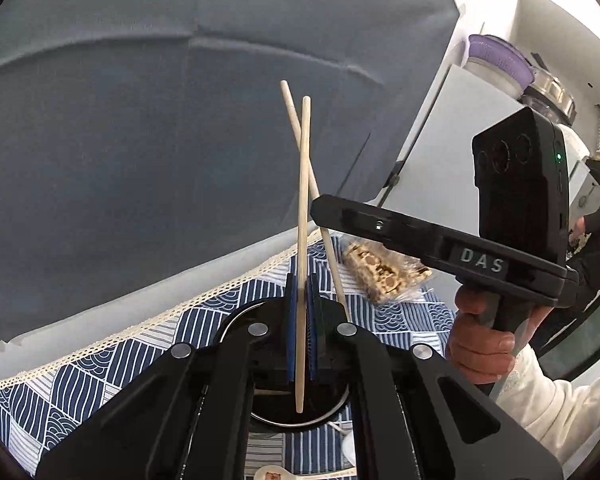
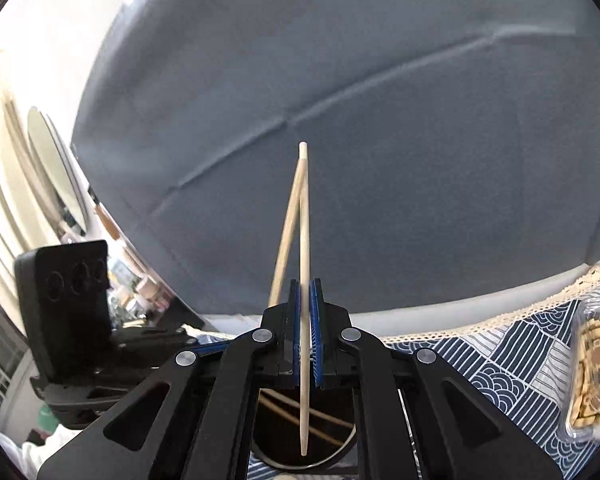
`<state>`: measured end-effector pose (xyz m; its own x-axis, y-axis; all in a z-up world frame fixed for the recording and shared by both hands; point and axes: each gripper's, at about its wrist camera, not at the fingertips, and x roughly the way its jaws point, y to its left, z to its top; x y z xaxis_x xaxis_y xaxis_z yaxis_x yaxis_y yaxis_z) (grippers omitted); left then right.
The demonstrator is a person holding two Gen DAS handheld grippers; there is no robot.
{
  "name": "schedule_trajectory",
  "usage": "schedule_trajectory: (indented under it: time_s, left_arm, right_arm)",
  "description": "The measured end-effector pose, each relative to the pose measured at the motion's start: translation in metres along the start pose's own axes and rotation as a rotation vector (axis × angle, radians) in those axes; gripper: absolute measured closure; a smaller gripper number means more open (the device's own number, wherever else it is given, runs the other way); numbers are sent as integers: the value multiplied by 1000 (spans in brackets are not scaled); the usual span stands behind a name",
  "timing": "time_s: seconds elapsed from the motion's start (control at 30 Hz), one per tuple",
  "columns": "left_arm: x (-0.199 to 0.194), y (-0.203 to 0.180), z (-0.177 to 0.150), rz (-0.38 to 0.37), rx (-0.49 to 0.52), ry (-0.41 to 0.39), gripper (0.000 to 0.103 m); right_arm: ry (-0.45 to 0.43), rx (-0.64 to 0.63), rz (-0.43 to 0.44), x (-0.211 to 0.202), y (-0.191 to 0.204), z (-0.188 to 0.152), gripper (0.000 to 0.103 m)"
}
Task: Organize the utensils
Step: 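Lower the left tool's chopstick into the black cup and open while the right tool does likewise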
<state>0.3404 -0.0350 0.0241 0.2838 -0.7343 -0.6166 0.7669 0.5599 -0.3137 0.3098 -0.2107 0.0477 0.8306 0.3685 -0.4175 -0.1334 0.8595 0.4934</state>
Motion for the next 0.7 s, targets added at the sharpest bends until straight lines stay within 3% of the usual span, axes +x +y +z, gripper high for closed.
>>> schedule_trajectory:
  time_s: [0.2,0.4,0.7]
  left_arm:
    - [9,14,-10,-15,-46,-19,98]
    - [11,21,-28,-38,-57,-21,98]
    - [-6,9,-35,-35,-55,-41,96]
  right_arm:
    - [-5,-13,7,17,-5,-13,98]
    - [57,-28,-23,27,-5,-27,98]
    - [132,-88,-75,9,8,-45,95]
